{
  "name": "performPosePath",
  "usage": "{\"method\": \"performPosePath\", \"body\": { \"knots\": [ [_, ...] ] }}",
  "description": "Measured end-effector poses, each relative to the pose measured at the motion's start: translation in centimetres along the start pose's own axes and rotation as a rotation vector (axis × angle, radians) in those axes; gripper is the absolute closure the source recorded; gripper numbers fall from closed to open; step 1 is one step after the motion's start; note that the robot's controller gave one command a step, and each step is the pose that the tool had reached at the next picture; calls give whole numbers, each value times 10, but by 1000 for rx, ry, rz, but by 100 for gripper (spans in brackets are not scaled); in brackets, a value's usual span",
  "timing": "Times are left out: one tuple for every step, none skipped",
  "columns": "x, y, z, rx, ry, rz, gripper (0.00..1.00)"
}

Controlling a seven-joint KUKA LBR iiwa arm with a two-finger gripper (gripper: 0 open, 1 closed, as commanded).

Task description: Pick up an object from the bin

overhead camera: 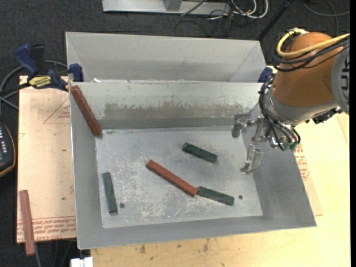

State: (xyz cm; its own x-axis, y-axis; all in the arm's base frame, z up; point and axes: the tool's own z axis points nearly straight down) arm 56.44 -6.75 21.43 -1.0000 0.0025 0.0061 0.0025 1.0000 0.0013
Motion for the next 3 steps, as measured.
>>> {"method": "performPosePath", "body": {
  "knots": [
    [49, 25, 145, -1, 2, -61, 0],
    [46, 24, 140, 1, -6, -63, 100],
    [9, 63, 31, 3, -13, -456, 100]
  ]
}}
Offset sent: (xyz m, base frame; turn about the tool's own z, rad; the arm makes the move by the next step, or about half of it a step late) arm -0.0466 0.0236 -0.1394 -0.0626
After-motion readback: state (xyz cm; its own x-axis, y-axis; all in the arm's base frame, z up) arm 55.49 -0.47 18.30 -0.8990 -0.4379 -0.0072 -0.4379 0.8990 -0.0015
